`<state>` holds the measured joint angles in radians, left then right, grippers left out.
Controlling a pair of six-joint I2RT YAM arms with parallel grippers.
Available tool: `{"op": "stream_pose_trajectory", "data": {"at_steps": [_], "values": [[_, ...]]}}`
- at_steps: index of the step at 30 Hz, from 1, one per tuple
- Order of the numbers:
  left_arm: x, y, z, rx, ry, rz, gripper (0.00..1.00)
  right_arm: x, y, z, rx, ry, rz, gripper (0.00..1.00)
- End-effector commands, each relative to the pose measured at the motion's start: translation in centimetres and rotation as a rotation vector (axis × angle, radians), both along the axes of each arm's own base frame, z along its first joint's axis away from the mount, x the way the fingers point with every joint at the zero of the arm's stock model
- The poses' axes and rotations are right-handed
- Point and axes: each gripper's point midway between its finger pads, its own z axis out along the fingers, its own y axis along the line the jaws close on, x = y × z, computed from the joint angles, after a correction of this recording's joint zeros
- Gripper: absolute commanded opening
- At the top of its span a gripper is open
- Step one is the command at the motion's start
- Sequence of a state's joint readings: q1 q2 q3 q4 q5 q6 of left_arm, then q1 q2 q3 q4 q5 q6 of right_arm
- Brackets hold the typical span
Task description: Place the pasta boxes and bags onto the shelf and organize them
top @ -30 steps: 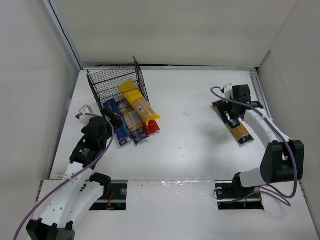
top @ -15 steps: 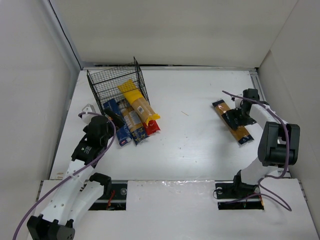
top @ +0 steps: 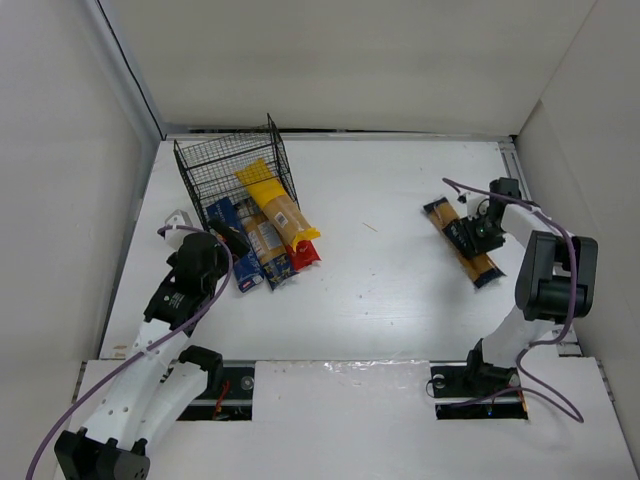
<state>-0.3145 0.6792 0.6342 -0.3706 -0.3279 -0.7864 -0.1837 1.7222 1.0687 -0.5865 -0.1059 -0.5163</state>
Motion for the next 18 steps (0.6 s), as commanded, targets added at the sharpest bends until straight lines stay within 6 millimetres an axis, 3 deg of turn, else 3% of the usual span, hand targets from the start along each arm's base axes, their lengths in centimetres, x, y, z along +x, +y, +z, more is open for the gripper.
{"op": "stream_pose_trajectory", "data": {"at_steps": [1, 3, 7, 8, 11, 12, 15, 18], "values": [[0.4, 0.4, 0.8, 0.012, -0.031, 0.024, 1.0, 1.9, 1.3, -1.1, 0.088, -0.065, 0.052, 0.23], [0.4, 0.6, 1.0, 0.017, -0.031, 0.032, 1.0, 2.6, 2.0, -0.4, 0.121, -0.115, 0.083, 0.0], [0.1, 0.9, 0.4, 0.026, -0.002, 0.045, 1.0, 4.2, 3.8, 3.3, 0.185, -0.3, 0.146, 0.0], [0.1, 0.9, 0.4, 0.026, -0.002, 0.045, 1.0, 4.8, 3.7, 5.7, 0.165, -0.375, 0.156, 0.0], [0.1, 0.9, 0.4, 0.026, -0.002, 0.045, 1.0, 4.8, 4.4, 8.3, 0.118, -0.471, 0.185, 0.0], [0.2, 0.8, 0.8, 0.022, -0.012, 0.045, 1.0, 4.7, 4.8, 10.5, 0.104, -0.535, 0.202, 0.0], [0.3, 1.0, 1.3, 0.024, -0.022, 0.053, 1.0, 4.4, 6.3, 13.9, 0.081, -0.63, 0.238, 0.0], [0.3, 1.0, 1.3, 0.024, -0.022, 0.053, 1.0, 4.0, 8.0, 16.0, 0.07, -0.688, 0.282, 0.0]]}}
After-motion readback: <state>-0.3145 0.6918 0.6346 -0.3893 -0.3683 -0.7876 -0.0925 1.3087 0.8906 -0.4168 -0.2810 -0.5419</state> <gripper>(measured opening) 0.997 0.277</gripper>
